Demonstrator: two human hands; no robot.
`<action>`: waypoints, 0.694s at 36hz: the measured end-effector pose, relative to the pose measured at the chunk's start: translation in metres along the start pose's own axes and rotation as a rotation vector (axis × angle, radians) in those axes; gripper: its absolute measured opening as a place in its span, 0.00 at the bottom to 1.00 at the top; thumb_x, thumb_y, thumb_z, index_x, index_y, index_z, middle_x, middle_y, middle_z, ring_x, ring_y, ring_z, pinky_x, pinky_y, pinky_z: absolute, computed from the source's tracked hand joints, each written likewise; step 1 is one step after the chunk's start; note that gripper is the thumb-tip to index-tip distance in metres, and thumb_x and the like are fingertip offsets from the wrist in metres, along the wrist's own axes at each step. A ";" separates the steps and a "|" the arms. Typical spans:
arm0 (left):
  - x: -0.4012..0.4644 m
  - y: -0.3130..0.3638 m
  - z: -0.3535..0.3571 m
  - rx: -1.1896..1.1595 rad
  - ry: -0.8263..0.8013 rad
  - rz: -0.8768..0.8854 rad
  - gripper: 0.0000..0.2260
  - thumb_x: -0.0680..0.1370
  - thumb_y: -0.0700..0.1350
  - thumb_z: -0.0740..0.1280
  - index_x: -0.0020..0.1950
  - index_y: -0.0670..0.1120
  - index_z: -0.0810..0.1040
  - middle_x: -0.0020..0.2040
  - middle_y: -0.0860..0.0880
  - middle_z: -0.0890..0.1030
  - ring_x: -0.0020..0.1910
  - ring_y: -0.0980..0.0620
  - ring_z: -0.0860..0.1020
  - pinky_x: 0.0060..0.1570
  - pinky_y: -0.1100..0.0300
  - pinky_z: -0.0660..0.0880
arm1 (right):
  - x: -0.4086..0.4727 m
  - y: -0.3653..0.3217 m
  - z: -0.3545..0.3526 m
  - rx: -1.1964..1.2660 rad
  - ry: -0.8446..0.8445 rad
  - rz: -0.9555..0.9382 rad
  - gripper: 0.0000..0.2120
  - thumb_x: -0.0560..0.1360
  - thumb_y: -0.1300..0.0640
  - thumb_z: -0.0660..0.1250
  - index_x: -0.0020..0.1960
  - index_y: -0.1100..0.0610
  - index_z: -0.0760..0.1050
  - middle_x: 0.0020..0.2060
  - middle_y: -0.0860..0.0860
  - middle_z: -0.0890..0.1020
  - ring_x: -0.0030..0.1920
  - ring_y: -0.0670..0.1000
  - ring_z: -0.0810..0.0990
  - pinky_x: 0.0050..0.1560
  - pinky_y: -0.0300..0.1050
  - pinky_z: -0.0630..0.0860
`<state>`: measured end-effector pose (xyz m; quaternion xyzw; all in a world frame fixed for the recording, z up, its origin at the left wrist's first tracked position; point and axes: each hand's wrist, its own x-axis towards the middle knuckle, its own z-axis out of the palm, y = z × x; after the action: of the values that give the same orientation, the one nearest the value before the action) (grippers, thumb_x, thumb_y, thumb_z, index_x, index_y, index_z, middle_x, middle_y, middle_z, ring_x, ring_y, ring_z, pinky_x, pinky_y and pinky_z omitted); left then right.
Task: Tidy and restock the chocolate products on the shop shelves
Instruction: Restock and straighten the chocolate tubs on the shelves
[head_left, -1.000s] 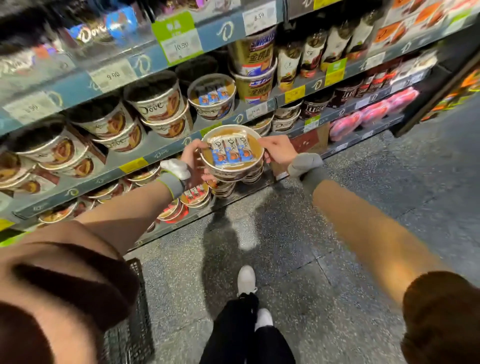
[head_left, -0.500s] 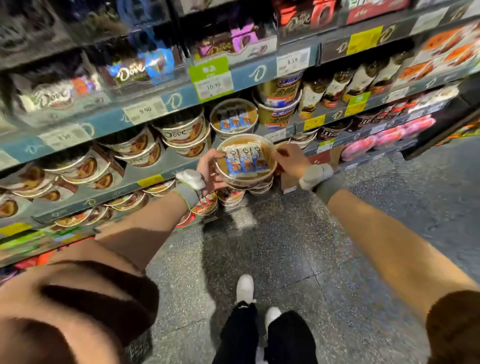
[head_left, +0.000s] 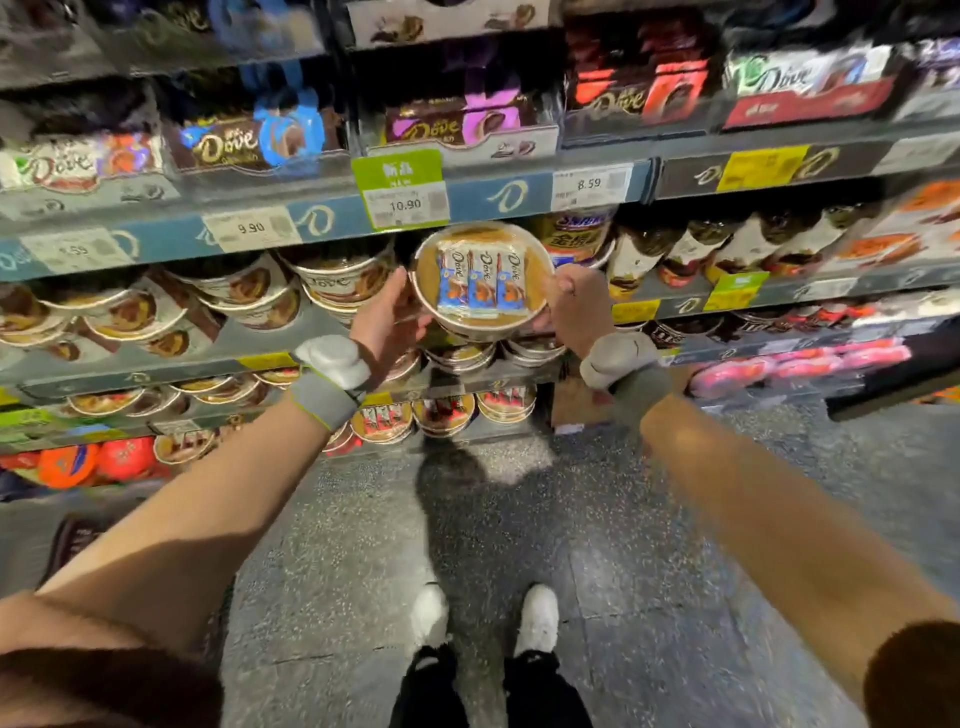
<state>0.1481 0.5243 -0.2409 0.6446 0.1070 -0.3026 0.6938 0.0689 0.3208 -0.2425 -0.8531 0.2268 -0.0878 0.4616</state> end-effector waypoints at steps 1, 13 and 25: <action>0.001 -0.002 0.002 0.012 0.033 0.024 0.12 0.80 0.55 0.60 0.51 0.48 0.77 0.39 0.52 0.84 0.44 0.53 0.80 0.46 0.58 0.76 | 0.005 0.006 0.000 -0.039 -0.010 -0.045 0.19 0.79 0.65 0.56 0.31 0.52 0.65 0.28 0.49 0.71 0.28 0.44 0.72 0.31 0.32 0.70; 0.017 -0.018 -0.006 0.012 0.052 0.223 0.27 0.72 0.23 0.52 0.68 0.37 0.71 0.66 0.39 0.74 0.65 0.43 0.74 0.61 0.53 0.71 | 0.027 0.021 0.025 0.154 0.037 0.013 0.15 0.78 0.63 0.59 0.36 0.71 0.70 0.28 0.63 0.73 0.23 0.41 0.78 0.20 0.33 0.67; 0.036 -0.029 -0.012 -0.027 0.059 0.342 0.37 0.64 0.18 0.44 0.70 0.37 0.67 0.63 0.40 0.75 0.55 0.54 0.77 0.45 0.61 0.66 | 0.047 0.025 0.057 0.251 0.106 -0.160 0.18 0.80 0.55 0.58 0.36 0.65 0.67 0.30 0.58 0.67 0.31 0.57 0.72 0.32 0.53 0.70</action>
<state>0.1634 0.5259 -0.2863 0.6527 0.0202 -0.1598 0.7403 0.1232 0.3292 -0.2977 -0.7983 0.1694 -0.1970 0.5433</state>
